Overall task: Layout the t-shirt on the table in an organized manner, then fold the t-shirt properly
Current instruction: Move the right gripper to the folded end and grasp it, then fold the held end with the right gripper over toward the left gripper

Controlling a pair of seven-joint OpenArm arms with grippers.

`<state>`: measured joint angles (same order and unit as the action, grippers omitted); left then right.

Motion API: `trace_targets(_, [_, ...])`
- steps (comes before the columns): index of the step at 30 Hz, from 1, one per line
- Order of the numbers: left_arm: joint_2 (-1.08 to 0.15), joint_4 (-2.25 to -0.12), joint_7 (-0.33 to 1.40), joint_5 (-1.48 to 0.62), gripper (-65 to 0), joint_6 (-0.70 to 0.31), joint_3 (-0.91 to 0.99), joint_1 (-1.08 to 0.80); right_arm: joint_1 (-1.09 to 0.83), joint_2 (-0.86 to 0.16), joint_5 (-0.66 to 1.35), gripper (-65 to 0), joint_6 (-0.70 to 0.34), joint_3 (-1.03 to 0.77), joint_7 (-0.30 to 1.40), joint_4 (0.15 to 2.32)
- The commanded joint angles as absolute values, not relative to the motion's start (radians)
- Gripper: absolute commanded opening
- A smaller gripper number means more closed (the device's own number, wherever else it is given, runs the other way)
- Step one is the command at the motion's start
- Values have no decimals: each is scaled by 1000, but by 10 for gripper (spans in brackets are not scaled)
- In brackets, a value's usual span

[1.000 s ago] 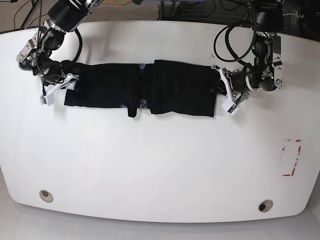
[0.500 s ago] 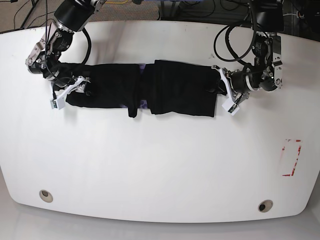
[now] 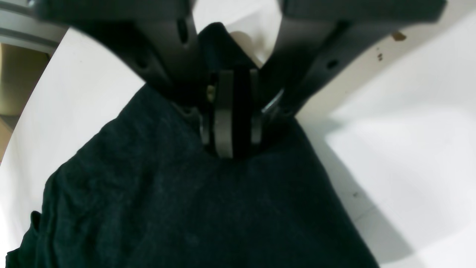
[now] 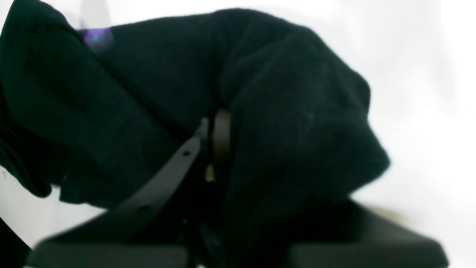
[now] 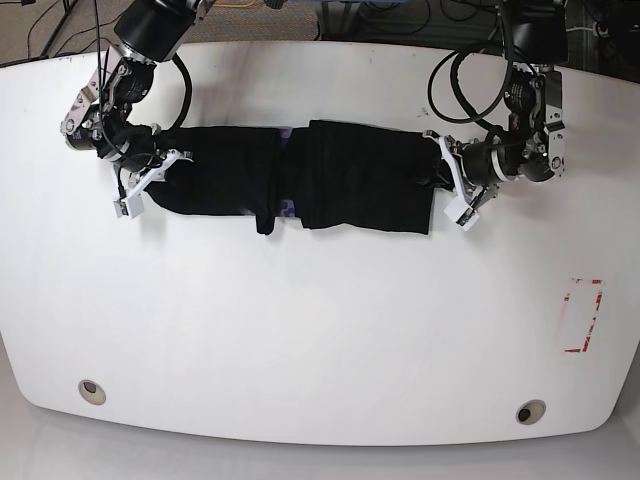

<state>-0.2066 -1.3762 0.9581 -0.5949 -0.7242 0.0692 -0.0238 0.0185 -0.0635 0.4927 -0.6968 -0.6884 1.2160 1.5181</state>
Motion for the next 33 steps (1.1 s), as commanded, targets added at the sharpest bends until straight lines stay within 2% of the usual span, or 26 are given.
trace_targets(1, [-220, -1368, 1043, -479, -601, -698, 68, -30, 30, -79, 501, -644, -698, -687, 1202, 1600])
trace_targets(15, [-219, -1368, 1043, -478, -601, -698, 68, -28, -8, -79, 503, -650, -698, -415, 1208, 1905])
trace_targets(24, [-216, -1368, 1043, -479, -601, -698, 68, -35, -2, -67, 509, -650, -698, -211, 1208, 1960])
trace_targets(33, [-214, -1366, 1044, -479, -601, -698, 68, -36, 2, 10, 510, -650, -698, -97, 1208, 2003])
